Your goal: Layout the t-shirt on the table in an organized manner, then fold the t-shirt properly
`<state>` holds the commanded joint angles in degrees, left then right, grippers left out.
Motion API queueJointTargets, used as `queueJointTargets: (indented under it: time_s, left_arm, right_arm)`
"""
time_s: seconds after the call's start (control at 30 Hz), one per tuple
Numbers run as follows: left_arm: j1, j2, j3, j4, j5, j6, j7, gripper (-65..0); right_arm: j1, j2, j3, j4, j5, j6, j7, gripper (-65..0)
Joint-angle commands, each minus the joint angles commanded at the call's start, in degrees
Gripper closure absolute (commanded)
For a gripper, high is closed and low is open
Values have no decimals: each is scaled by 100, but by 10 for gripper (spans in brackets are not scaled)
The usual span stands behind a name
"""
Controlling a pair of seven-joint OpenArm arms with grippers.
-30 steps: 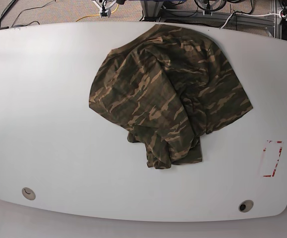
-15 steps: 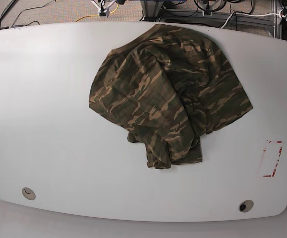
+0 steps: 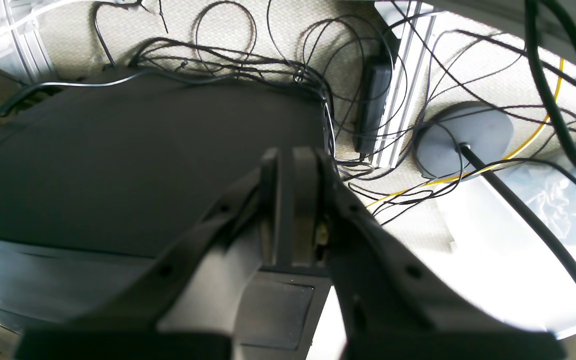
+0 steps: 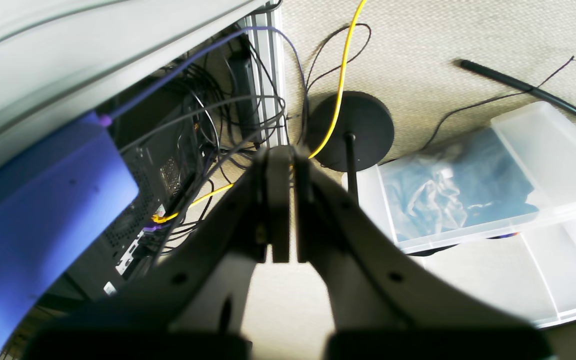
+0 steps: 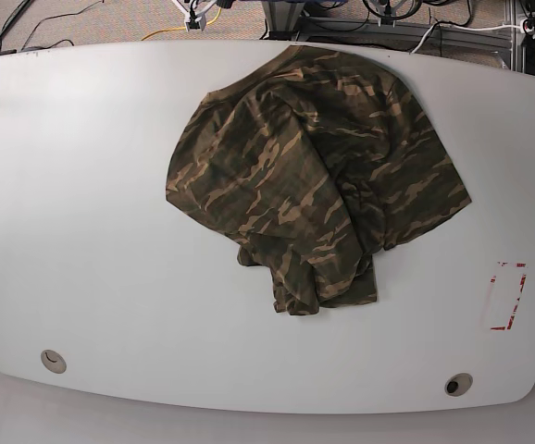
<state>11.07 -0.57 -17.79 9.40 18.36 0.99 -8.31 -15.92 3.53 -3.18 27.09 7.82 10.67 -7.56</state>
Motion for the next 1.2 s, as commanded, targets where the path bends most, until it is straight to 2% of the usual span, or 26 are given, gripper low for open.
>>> queueJointTargets:
  time_s: [0.67,1.2]
  left_arm:
    - [185,12,-8,165,-33,62,-151,-29]
    - [90,30,13,20,3,47,6,-33]
  right_arm:
    - [23,-8,-1,51,11,-26,219,-4]
    - [51,-3,5,56,20,-36,78,-5]
